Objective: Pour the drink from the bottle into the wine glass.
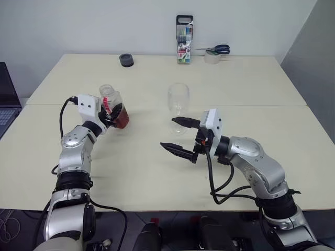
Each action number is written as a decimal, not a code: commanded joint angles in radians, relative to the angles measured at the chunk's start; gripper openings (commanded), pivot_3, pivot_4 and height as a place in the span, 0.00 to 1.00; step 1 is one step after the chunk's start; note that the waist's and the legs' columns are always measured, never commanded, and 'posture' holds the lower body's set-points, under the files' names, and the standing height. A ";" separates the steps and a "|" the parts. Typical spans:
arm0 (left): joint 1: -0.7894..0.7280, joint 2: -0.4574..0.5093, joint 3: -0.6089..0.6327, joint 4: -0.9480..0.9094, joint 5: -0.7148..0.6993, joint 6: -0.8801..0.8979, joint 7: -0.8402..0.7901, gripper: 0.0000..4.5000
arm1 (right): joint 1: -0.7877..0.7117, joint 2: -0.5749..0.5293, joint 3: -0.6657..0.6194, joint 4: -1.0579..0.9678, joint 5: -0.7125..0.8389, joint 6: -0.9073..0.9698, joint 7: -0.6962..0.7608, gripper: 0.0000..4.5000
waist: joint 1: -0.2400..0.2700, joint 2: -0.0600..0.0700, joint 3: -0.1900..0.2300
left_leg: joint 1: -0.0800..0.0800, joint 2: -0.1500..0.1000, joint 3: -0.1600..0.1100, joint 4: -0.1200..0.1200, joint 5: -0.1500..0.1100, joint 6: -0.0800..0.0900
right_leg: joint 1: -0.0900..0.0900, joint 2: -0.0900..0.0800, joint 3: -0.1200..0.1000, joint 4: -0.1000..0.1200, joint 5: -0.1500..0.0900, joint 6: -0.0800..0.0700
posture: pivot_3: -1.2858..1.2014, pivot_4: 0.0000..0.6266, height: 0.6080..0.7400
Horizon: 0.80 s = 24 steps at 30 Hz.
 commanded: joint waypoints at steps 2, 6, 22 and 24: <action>-0.045 -0.008 -0.041 -0.122 0.020 0.040 0.023 0.40 | -0.001 -0.014 -0.034 -0.058 0.016 -0.002 -0.010 1.00 | 0.000 0.000 0.000 | 0.000 0.000 0.000 0.000 0.000 0.000 | 0.000 0.000 0.000 0.000 0.000 0.000 | 0.52 0.24 1.00; -0.106 -0.007 -0.118 -0.221 0.093 0.052 0.048 0.40 | 0.024 -0.042 -0.100 -0.106 0.054 0.038 -0.044 1.00 | 0.013 -0.003 0.001 | -0.002 -0.001 -0.002 0.001 0.001 -0.001 | 0.000 -0.001 -0.001 0.000 0.000 0.000 | 0.52 0.24 1.00; -0.399 0.045 -0.374 0.009 0.428 -0.335 0.047 0.40 | 0.013 -0.061 -0.202 -0.112 0.024 0.074 -0.222 1.00 | 0.007 -0.003 0.001 | -0.002 -0.001 0.001 0.000 0.000 -0.001 | -0.001 0.000 0.000 0.000 0.000 0.000 | 0.52 0.24 1.00; -0.434 0.054 -0.397 0.059 0.469 -0.398 0.058 0.40 | 0.007 -0.055 -0.196 -0.109 0.025 0.069 -0.227 1.00 | 0.008 -0.003 0.001 | -0.002 -0.001 0.001 0.000 0.000 -0.001 | -0.001 0.000 0.000 -0.001 0.000 0.000 | 0.52 0.24 1.00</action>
